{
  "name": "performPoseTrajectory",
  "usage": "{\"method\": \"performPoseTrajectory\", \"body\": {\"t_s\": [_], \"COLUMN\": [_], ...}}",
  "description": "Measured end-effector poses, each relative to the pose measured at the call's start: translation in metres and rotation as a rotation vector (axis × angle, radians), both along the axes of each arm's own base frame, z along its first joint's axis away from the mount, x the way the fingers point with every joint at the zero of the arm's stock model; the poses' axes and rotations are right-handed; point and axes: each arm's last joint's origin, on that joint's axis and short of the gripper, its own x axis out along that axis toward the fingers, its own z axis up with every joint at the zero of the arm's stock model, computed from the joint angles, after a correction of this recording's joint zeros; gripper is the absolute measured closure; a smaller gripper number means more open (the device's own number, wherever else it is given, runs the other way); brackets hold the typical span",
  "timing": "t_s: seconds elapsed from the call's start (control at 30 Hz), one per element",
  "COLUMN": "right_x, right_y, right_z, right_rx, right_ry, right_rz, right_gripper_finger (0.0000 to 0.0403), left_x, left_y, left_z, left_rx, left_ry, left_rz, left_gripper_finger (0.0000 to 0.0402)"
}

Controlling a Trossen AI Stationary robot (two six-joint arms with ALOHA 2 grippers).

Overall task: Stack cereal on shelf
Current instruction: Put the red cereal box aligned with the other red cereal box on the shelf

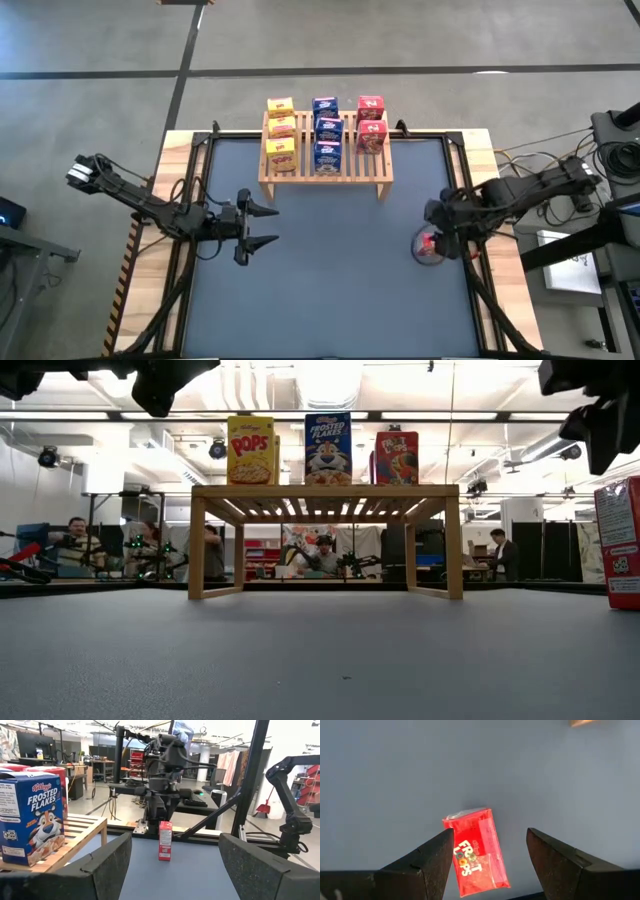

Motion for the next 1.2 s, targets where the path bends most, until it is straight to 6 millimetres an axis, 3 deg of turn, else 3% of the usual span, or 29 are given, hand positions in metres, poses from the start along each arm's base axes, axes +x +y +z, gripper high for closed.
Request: {"method": "performPoseTrajectory", "body": {"t_s": [0.3, 0.67, 1.03, 1.2], "right_x": [0.009, 0.02, 0.014, 0.013], "right_y": [0.023, 0.029, 0.027, 0.026], "right_z": [-0.016, -0.035, -0.026, -0.021], "right_rx": [-0.068, -0.117, -0.083, -0.058], "right_ry": [0.088, 0.194, 0.115, 0.054], "right_rz": [0.074, 0.075, 0.07, 0.07], "right_gripper_finger": [0.0165, 0.0167, 0.0244, 0.026], "left_x": [0.0, 0.004, 0.004, 0.004], "left_y": [0.0, -0.002, -0.002, -0.002], "left_z": [0.0, -0.005, -0.005, -0.005], "left_rx": [-0.001, -0.012, -0.012, -0.012], "left_ry": [0.0, 0.027, 0.026, 0.026], "left_rz": [0.0, -0.002, -0.002, -0.002], "left_gripper_finger": [0.0119, 0.0119, 0.0119, 0.0119]}}
